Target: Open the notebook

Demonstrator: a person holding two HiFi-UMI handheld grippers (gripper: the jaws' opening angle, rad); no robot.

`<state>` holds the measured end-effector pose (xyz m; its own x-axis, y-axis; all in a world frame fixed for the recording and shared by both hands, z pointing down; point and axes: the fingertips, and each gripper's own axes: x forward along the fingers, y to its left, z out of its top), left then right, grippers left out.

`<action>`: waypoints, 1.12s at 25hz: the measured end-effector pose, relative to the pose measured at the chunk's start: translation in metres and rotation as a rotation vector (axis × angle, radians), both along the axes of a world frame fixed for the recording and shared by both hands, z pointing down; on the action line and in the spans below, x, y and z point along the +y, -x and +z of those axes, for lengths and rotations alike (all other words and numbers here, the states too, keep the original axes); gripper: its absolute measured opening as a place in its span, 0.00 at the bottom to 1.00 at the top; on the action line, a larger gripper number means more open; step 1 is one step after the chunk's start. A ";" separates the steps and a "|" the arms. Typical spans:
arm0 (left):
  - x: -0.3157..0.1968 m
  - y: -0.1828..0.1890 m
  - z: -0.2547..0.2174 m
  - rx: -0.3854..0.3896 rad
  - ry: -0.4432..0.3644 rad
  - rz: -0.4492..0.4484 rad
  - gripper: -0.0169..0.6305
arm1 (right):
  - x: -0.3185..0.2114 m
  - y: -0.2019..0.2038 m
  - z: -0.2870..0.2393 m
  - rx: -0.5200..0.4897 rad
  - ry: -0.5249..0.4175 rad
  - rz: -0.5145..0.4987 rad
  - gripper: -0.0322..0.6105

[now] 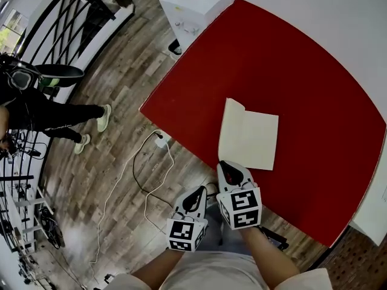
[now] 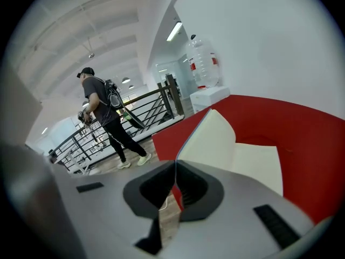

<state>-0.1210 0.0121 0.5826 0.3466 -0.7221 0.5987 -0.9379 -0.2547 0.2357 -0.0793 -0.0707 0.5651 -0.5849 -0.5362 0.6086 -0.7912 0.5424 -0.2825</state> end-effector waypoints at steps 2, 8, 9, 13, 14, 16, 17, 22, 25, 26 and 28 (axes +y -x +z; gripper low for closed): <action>0.006 0.013 0.003 -0.005 0.005 -0.024 0.04 | 0.000 0.017 0.011 0.003 0.011 -0.006 0.07; 0.022 0.048 0.012 -0.023 0.034 -0.085 0.04 | -0.002 0.055 0.051 0.045 0.047 -0.011 0.07; 0.024 0.052 0.014 -0.025 0.039 -0.092 0.04 | -0.002 0.060 0.059 0.055 0.051 -0.013 0.07; 0.032 0.064 0.023 -0.026 0.066 -0.119 0.04 | -0.005 0.077 0.084 0.080 0.084 -0.025 0.07; 0.033 0.065 0.026 -0.024 0.073 -0.124 0.04 | -0.006 0.080 0.091 0.086 0.095 -0.026 0.07; 0.035 0.066 0.029 -0.022 0.083 -0.129 0.04 | -0.007 0.083 0.102 0.103 0.111 -0.031 0.07; 0.036 0.067 0.029 -0.022 0.085 -0.131 0.04 | -0.007 0.084 0.105 0.114 0.114 -0.037 0.07; 0.034 0.067 0.031 -0.019 0.087 -0.134 0.04 | -0.007 0.087 0.116 0.141 0.117 -0.052 0.07; 0.034 0.067 0.032 -0.019 0.090 -0.135 0.04 | -0.007 0.088 0.119 0.156 0.105 -0.068 0.07; 0.034 0.067 0.032 -0.019 0.089 -0.134 0.04 | -0.006 0.088 0.120 0.156 0.105 -0.067 0.08; 0.034 0.067 0.032 -0.019 0.088 -0.133 0.04 | -0.005 0.090 0.122 0.151 0.107 -0.061 0.08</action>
<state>-0.1884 0.0457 0.6145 0.2396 -0.7052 0.6672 -0.9664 -0.1072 0.2337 -0.1691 -0.0756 0.6868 -0.5119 -0.4303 0.7435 -0.7958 0.5636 -0.2217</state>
